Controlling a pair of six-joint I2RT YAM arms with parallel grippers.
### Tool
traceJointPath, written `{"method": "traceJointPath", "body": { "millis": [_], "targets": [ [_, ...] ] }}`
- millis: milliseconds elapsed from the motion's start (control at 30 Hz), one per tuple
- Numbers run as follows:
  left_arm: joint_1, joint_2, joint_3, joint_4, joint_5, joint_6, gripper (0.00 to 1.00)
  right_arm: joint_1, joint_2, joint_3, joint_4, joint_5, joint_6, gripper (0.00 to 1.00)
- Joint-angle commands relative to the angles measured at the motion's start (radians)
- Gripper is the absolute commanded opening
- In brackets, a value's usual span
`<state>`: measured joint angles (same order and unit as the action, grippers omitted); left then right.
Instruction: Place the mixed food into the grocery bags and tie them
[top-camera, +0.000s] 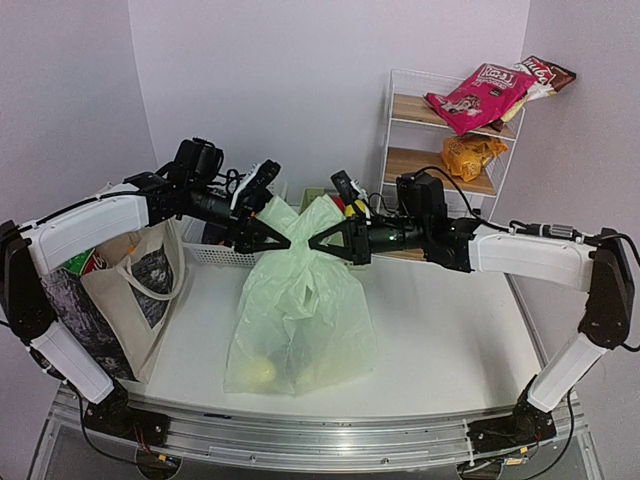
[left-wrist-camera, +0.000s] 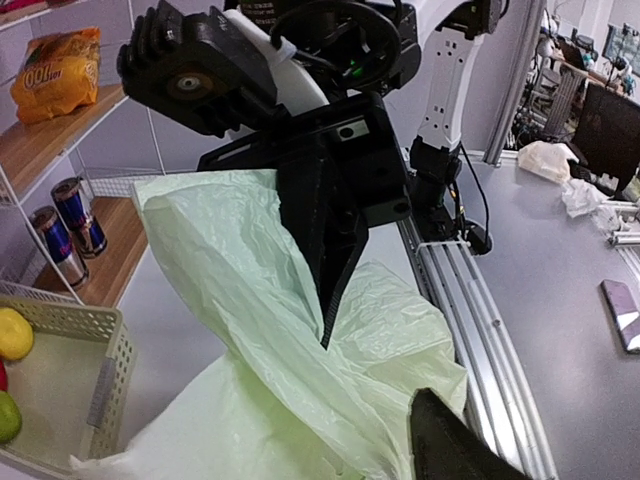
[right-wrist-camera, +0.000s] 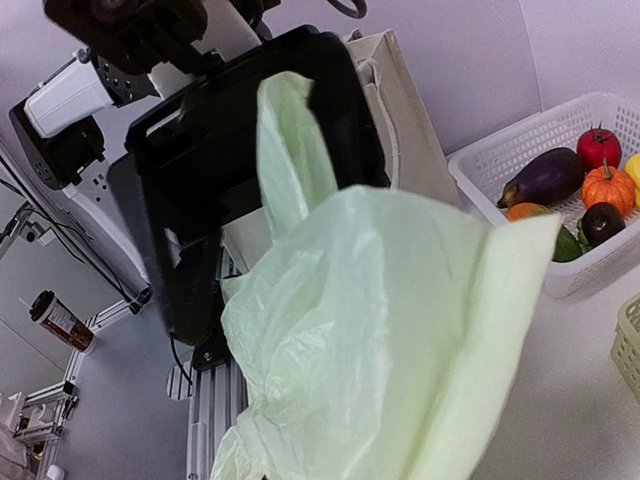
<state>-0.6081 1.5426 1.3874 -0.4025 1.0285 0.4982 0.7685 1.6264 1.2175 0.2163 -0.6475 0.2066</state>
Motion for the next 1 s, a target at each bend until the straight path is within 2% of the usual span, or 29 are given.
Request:
{"method": "traceJointPath", "body": {
  "millis": [0,133,233,300,367,400,533,633,700,767,867,967],
  "targets": [
    [-0.034,0.013,0.044,-0.022,-0.062,0.080,0.52,0.004,-0.038,0.050,0.015,0.010,-0.001,0.00],
    [-0.064,0.039,0.054,-0.028,-0.120,0.083,0.31,0.003,-0.027,0.065,0.015,-0.002,0.019,0.00],
    [-0.065,0.047,0.062,-0.026,-0.154,0.083,0.07,0.004,-0.036,0.065,0.014,-0.001,0.036,0.00],
    [-0.063,0.038,0.061,-0.031,-0.157,0.090,0.01,0.003,-0.052,0.056,0.007,0.016,0.045,0.00],
    [-0.062,0.029,0.060,-0.038,-0.145,0.084,0.00,0.003,-0.079,0.053,-0.032,0.079,0.048,0.02],
    [-0.062,0.026,0.061,-0.040,-0.143,0.074,0.00,0.003,-0.100,0.054,-0.076,0.118,0.044,0.06],
    [-0.062,0.027,0.068,-0.043,-0.141,0.016,0.00,0.008,-0.207,0.069,-0.315,0.341,-0.053,0.42],
    [-0.061,0.027,0.072,-0.038,-0.150,-0.028,0.00,0.037,-0.297,0.030,-0.389,0.484,-0.158,0.49],
    [-0.060,0.030,0.079,-0.040,-0.153,-0.051,0.00,0.082,-0.354,-0.014,-0.392,0.511,-0.265,0.55],
    [-0.059,0.033,0.084,-0.052,-0.140,-0.059,0.00,0.166,-0.387,-0.072,-0.347,0.501,-0.417,0.62],
    [-0.059,0.045,0.093,-0.077,-0.118,-0.058,0.00,0.255,-0.394,-0.155,-0.199,0.493,-0.671,0.65],
    [-0.059,0.062,0.110,-0.098,-0.106,-0.059,0.00,0.271,-0.340,-0.123,-0.162,0.511,-0.783,0.66]
  ]
}}
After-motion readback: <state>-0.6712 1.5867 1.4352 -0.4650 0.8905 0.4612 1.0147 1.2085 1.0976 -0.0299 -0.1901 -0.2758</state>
